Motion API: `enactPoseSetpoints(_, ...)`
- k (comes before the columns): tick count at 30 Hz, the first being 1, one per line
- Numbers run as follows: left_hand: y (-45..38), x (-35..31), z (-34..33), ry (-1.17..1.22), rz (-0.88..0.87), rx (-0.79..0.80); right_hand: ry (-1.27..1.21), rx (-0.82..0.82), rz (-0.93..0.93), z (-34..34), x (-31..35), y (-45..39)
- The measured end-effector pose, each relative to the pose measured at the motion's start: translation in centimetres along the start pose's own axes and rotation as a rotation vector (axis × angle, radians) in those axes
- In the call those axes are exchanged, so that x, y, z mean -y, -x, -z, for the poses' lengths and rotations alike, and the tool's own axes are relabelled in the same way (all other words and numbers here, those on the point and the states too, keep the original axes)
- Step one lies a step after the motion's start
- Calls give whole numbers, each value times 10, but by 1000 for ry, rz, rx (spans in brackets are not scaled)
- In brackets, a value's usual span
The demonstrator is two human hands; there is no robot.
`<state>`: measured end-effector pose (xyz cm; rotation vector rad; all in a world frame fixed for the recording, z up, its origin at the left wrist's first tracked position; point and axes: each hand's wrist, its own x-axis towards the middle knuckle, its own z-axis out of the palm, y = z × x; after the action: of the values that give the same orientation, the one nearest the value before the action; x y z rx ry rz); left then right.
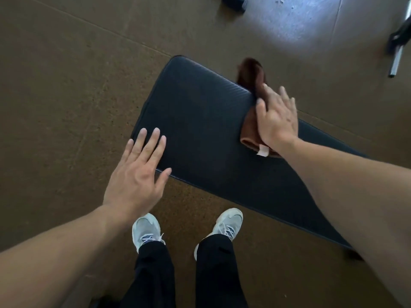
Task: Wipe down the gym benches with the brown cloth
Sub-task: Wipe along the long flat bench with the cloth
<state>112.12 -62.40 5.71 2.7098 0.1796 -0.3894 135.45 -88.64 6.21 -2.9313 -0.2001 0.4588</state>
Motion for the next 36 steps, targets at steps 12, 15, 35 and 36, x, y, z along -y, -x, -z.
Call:
enactPoseSetpoints(12,-8,32,11,128,-147,-10,-58,-85,67,-55,168,44)
enactPoseSetpoints(15,-2,60,18,264,220,-103,5,-35,380,-69,191,71)
enactPoseSetpoints(35,-31,-195,-69,-149,-209,71,293,-35,646,-70,-148,216)
enactPoseSetpoints(36,-30,-216,-75,-160,-239,84,286,-52,638,-68,-171,221)
